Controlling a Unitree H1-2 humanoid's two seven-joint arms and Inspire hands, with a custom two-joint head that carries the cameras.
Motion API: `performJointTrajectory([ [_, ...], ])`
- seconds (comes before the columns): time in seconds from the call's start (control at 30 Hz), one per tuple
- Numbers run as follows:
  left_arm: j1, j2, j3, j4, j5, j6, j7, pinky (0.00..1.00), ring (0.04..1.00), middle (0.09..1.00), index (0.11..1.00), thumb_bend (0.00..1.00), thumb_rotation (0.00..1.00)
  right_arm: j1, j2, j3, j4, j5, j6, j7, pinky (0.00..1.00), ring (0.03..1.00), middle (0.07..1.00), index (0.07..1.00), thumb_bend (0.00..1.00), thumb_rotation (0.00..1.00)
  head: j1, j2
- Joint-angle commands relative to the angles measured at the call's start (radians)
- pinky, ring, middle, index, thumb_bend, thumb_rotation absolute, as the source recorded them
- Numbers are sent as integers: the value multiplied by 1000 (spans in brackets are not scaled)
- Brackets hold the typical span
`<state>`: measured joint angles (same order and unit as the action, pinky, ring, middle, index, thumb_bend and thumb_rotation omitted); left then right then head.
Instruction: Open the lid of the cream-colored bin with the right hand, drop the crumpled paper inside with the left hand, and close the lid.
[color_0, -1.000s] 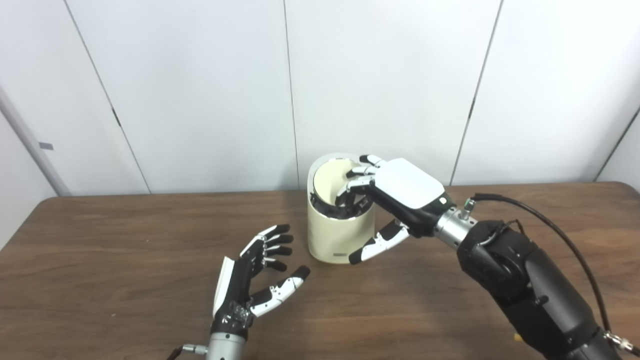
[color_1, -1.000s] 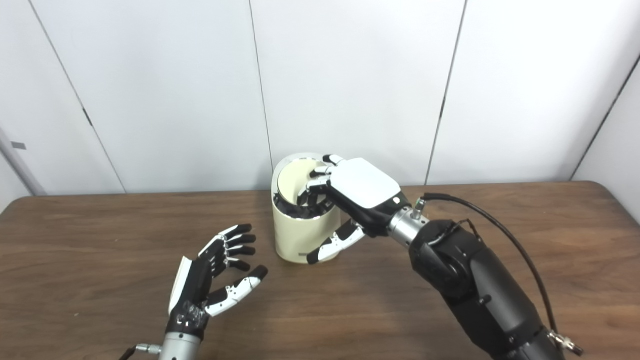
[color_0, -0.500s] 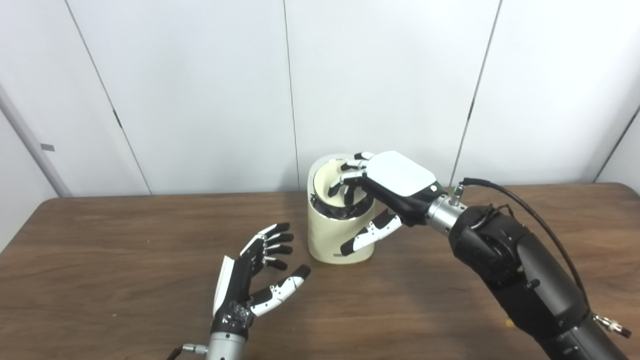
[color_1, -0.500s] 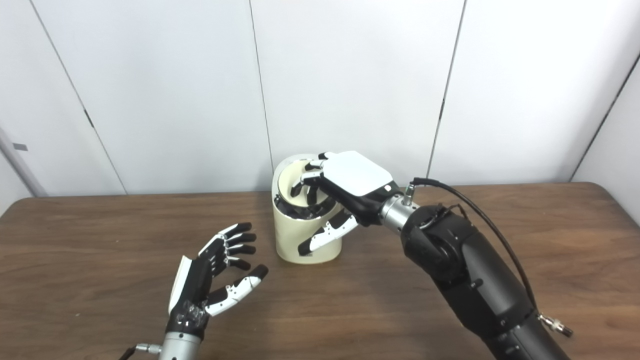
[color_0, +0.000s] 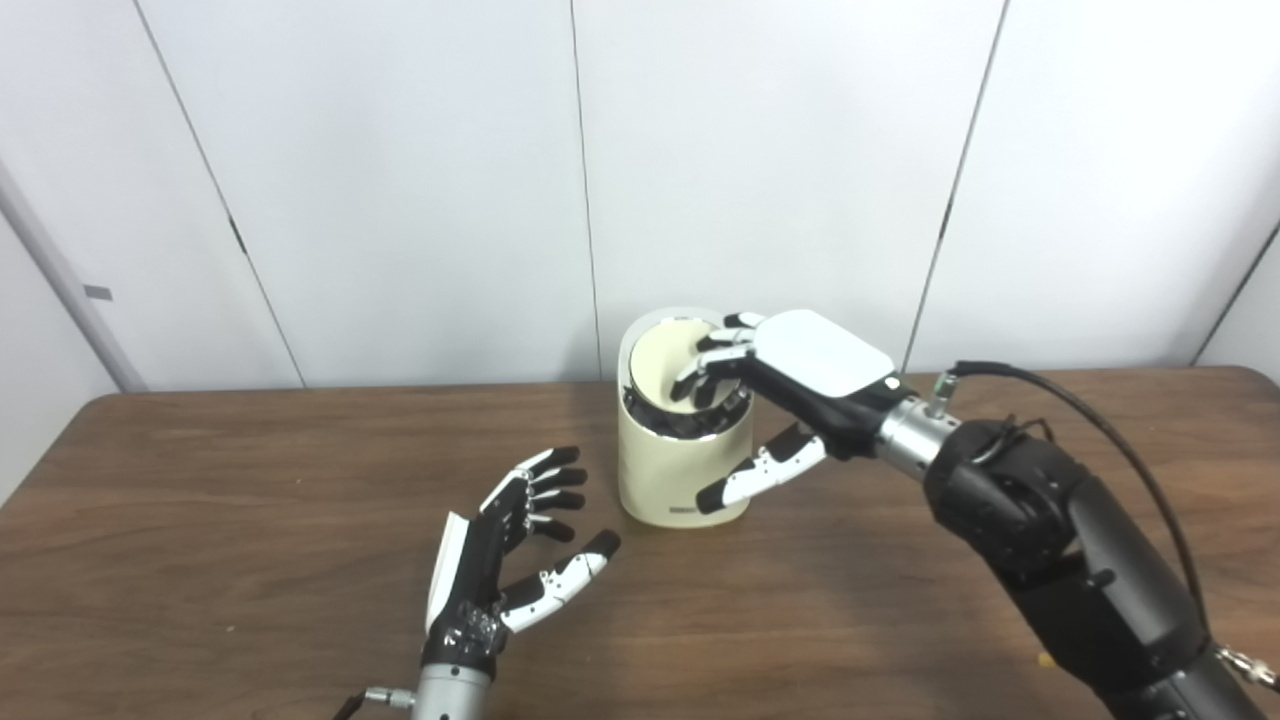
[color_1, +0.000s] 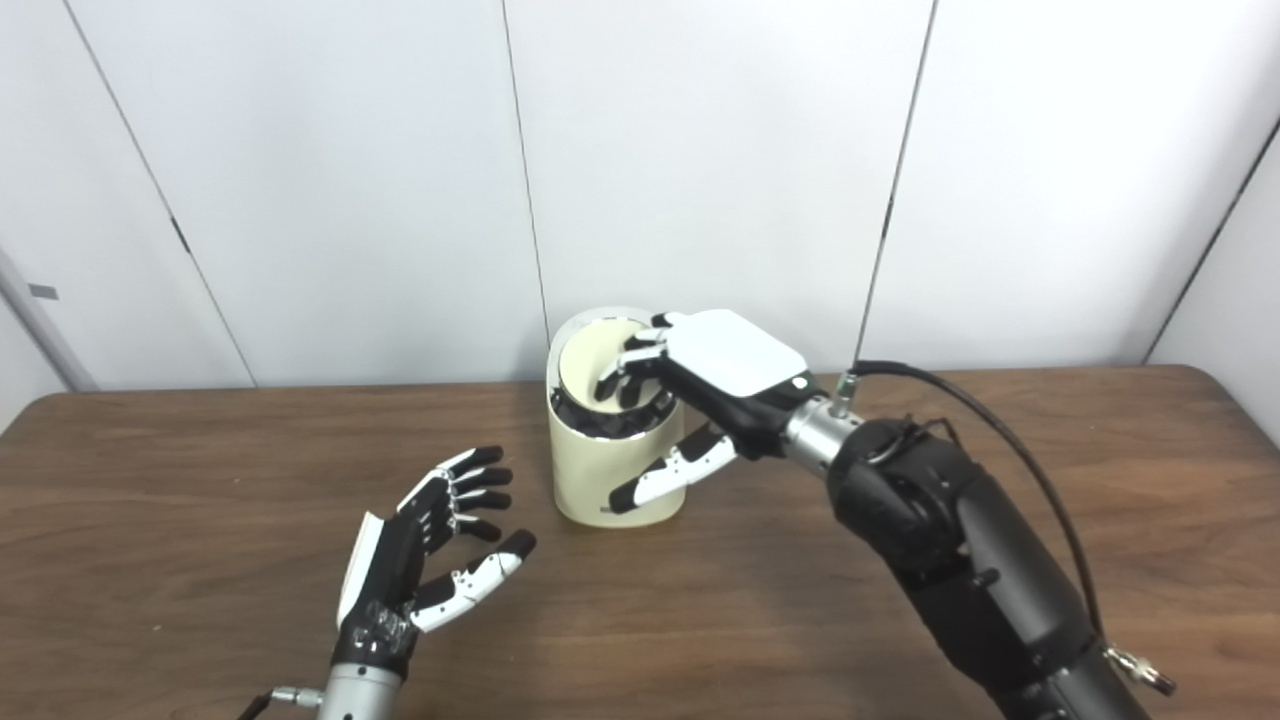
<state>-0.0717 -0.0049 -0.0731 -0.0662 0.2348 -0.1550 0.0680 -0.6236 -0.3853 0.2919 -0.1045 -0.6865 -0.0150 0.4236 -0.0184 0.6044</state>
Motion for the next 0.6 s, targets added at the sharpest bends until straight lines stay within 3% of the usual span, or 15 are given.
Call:
performJointTrajectory([
  [0.0,-30,2,1,-31,0,-13,1,566,694,752,807,686,248,-36,-19,-45,-52,33,19,-8,905,867,691,697,705,618,-1,0],
  [0.1,-32,5,1,-32,-3,-10,-2,566,696,753,807,685,244,-32,-29,-76,-65,63,26,-6,771,846,691,693,702,622,0,2],
  [0.4,-34,12,-1,-46,-7,7,-10,569,699,752,806,684,234,31,-40,-147,-145,103,113,-7,731,840,755,741,715,627,-4,4],
  [0.57,-36,20,-1,-51,6,9,-10,564,693,753,806,689,247,112,-25,-189,-141,148,70,-64,684,822,828,819,709,482,-8,4],
])
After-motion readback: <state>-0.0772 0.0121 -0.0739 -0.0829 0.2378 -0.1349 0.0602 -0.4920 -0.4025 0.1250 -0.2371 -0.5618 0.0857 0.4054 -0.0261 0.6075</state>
